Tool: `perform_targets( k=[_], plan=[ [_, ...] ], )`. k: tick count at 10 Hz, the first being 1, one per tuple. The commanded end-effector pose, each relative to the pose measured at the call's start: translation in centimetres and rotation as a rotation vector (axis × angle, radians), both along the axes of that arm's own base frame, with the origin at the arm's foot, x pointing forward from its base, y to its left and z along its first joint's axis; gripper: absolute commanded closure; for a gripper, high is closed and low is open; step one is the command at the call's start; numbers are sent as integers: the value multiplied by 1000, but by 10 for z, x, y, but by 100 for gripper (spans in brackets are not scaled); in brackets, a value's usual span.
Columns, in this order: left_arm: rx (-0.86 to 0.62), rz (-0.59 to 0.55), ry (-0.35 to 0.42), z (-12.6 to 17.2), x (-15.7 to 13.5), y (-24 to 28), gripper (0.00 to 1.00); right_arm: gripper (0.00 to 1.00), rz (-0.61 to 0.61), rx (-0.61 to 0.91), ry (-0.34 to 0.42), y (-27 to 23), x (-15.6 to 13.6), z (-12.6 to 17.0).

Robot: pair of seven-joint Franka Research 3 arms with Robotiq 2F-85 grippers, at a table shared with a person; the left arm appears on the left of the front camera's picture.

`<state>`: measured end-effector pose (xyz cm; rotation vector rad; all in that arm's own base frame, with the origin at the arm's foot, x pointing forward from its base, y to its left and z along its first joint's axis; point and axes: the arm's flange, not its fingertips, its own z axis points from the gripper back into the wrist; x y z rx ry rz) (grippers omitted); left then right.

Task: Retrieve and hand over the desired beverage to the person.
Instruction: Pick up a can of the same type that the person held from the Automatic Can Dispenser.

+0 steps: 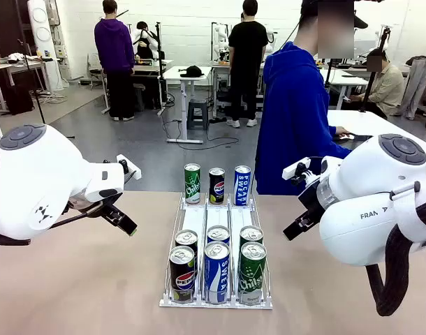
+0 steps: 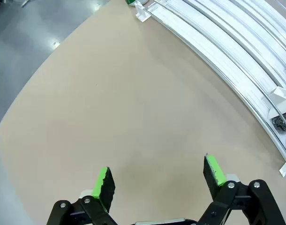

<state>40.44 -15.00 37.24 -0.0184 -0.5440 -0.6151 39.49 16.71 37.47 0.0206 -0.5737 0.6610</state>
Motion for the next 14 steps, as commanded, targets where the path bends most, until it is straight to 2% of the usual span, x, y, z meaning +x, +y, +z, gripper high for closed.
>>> perform_targets(
  k=[1, 14],
  plan=[
    [0, 0, 0, 0, 0, 0, 0, 0, 0, 0, 0, 0, 0, 0],
    [0, 0, 0, 0, 0, 0, 0, 0, 0, 0, 0, 0, 0, 0]
  ],
)
